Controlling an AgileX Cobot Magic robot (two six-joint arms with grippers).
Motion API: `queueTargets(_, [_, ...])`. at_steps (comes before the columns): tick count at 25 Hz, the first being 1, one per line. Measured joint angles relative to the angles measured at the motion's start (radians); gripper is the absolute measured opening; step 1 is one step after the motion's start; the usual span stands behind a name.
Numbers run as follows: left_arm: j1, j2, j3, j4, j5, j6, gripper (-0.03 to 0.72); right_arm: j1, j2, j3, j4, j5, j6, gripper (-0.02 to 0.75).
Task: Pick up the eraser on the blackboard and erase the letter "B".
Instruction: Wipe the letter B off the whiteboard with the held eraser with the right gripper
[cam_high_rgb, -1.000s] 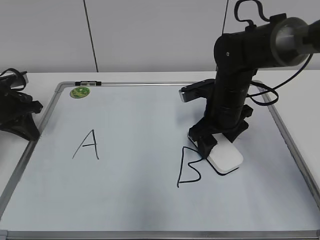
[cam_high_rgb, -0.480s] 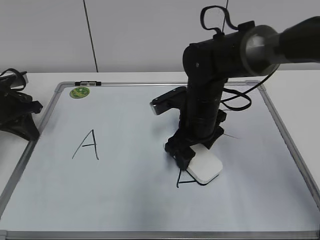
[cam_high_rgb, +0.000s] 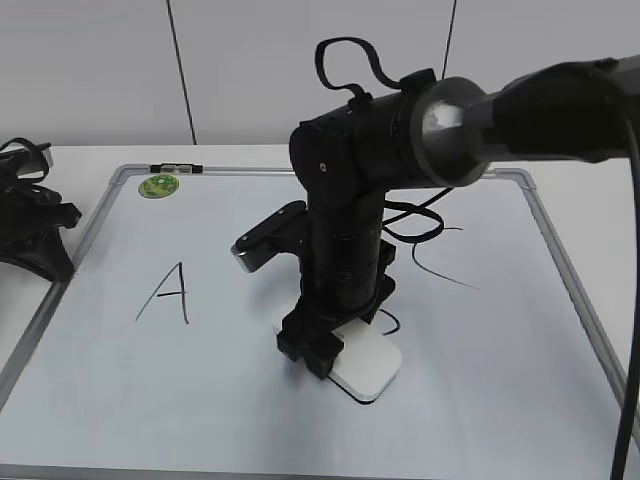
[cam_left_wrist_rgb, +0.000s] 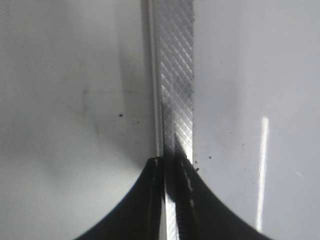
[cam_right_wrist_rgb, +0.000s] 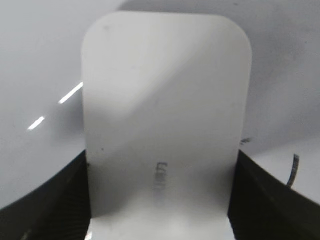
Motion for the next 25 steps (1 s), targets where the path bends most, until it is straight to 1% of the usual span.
queueTargets(6, [0.0, 0.0, 0.0, 0.0, 0.0, -0.013, 0.035, -0.004, 0.001, -0.001, -0.004, 0.002, 0.002, 0.536])
queueTargets(10, [0.0, 0.0, 0.0, -0.004, 0.0, -0.015, 0.034, -0.029, 0.001, -0.001, -0.002, 0.002, 0.002, 0.536])
queueTargets(12, [0.0, 0.0, 0.0, -0.008, 0.0, -0.016, 0.034, -0.051, 0.001, -0.001, 0.024, 0.0, 0.0, 0.536])
queueTargets(15, [0.0, 0.0, 0.0, -0.013, -0.002, -0.017, 0.034, -0.098, 0.001, -0.001, 0.033, -0.01, 0.0, 0.536])
queueTargets(19, [0.0, 0.0, 0.0, -0.025, -0.002, -0.017, 0.034, -0.162, 0.001, -0.002, 0.023, -0.022, 0.0, 0.536])
queueTargets(25, [-0.003, 0.002, 0.0, -0.039, -0.006, -0.018, 0.034, -0.214, 0.001, -0.002, 0.009, -0.049, 0.0, 0.536])
